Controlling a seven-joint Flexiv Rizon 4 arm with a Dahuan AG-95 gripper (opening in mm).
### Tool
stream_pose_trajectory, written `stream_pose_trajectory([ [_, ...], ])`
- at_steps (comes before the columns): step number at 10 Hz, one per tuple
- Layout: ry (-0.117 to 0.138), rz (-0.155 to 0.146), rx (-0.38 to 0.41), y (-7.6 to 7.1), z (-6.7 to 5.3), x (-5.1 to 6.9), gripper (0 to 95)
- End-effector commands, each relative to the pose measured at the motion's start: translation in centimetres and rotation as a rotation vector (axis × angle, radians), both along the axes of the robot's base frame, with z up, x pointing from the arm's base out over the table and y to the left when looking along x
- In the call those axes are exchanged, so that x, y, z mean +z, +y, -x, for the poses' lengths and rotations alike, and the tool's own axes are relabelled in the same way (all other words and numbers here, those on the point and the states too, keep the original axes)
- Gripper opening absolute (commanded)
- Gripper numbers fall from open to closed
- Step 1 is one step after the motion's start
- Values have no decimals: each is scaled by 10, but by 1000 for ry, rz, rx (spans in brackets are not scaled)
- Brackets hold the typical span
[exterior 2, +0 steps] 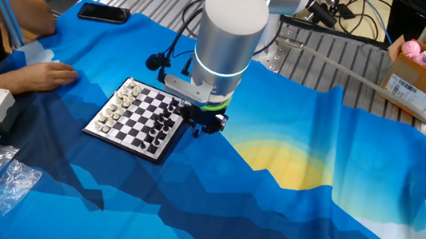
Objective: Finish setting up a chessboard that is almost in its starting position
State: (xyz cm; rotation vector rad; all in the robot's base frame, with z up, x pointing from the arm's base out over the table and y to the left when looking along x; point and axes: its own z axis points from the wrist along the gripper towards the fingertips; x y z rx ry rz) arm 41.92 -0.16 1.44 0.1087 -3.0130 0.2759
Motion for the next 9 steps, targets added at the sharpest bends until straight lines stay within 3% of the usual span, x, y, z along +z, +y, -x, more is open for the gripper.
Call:
stream_pose_trajectory([
  [1,-4,2,3,0,0,0,0],
  [2,-10,4,4,0,0,2,0],
  [4,-3,11,26,2,-3,18,0],
  [7,20,-8,73,-22,-13,42,0],
  [9,22,-5,80,-26,-14,43,0],
])
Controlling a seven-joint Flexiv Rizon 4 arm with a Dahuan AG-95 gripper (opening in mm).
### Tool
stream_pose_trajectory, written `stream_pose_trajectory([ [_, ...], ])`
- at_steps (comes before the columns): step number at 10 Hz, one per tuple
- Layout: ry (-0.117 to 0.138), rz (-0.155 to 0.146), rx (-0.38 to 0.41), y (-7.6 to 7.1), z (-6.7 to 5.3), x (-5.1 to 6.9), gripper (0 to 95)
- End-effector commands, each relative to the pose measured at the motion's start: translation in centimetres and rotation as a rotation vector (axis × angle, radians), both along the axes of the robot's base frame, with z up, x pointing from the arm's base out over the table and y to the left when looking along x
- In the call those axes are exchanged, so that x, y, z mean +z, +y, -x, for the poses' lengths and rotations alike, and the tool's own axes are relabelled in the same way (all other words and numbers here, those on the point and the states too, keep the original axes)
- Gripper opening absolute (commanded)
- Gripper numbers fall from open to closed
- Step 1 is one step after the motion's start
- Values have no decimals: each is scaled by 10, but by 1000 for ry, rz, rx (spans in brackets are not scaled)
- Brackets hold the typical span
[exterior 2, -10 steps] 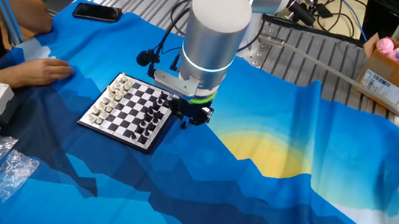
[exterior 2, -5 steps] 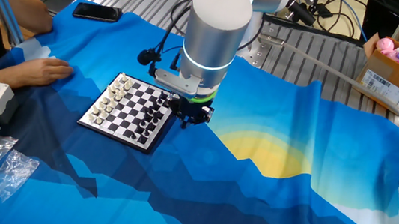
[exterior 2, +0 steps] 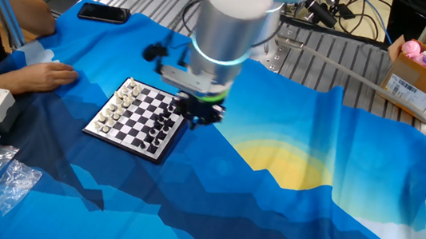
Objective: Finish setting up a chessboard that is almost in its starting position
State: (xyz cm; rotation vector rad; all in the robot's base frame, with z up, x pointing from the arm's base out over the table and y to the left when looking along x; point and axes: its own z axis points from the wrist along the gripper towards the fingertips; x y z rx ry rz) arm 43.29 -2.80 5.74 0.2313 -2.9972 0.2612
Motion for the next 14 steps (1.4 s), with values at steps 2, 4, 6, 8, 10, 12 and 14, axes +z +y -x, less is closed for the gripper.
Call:
stream_pose_trajectory([
  [2,33,-8,-7,1,-1,0,0],
  [4,23,-60,-51,2,-5,3,0],
  [6,20,-57,-58,2,-5,4,0],
  [8,31,-68,-82,2,-5,4,0],
  [10,86,-113,-134,2,-5,4,0],
  [12,97,-108,-138,2,-5,4,0],
  [14,97,-91,-109,2,-5,4,0],
])
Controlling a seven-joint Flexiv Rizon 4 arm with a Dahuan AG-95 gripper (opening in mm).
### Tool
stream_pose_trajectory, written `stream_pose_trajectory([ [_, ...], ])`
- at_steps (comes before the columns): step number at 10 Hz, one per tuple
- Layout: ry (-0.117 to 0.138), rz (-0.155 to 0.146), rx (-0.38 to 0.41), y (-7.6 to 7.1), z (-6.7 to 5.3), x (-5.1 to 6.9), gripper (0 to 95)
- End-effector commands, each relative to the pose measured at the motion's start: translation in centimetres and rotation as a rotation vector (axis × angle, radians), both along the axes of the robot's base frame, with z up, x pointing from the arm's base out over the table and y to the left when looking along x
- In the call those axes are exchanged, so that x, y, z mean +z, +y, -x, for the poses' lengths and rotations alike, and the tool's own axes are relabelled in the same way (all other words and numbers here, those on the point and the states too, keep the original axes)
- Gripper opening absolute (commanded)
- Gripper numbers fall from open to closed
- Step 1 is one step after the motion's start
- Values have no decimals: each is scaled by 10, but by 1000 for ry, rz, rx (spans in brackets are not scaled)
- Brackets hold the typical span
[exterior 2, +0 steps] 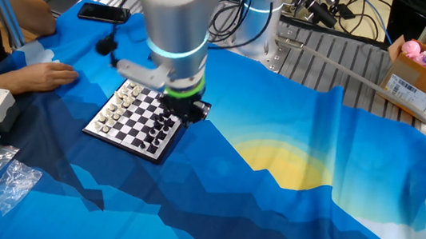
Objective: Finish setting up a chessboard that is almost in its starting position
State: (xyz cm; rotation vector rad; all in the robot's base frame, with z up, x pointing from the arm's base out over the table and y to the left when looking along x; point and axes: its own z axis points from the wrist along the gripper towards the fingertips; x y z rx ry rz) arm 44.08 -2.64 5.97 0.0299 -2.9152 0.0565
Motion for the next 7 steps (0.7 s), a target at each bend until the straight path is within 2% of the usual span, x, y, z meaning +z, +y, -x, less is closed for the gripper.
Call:
stream_pose_trajectory([
  [1,-1,32,58,-2,4,2,0],
  [4,-4,23,101,-26,17,-2,0],
  [7,-36,13,134,-42,32,-14,0],
])
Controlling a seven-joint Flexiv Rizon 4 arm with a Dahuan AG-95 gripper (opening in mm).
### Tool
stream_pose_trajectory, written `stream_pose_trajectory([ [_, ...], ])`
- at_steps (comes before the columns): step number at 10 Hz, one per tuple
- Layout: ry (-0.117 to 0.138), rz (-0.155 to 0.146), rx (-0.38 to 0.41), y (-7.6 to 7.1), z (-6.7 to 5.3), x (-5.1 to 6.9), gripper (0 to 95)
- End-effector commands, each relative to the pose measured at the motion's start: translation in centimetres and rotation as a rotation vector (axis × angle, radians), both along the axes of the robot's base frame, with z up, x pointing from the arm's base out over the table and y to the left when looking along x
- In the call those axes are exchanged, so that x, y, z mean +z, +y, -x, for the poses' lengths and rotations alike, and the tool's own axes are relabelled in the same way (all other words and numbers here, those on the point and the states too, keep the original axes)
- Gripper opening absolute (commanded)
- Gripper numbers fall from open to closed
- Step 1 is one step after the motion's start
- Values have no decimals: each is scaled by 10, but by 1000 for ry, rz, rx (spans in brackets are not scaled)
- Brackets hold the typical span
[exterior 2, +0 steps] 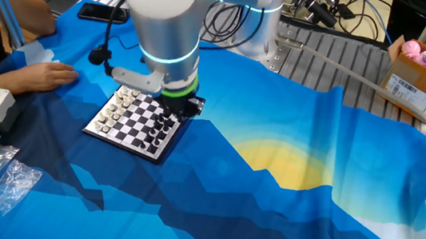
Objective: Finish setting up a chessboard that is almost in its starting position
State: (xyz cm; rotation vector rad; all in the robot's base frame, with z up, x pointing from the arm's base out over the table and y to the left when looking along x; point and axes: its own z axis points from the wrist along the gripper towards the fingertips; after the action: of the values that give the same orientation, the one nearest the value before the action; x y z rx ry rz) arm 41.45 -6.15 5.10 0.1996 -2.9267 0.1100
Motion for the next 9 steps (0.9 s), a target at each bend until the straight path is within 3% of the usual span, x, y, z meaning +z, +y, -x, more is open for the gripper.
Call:
stream_pose_trajectory([
  [1,-20,-24,25,-13,10,-9,0],
  [5,-19,-48,15,-18,15,-12,0],
  [7,-22,-87,-15,-18,15,-12,0],
  [9,-25,-87,-14,-18,15,-12,0],
])
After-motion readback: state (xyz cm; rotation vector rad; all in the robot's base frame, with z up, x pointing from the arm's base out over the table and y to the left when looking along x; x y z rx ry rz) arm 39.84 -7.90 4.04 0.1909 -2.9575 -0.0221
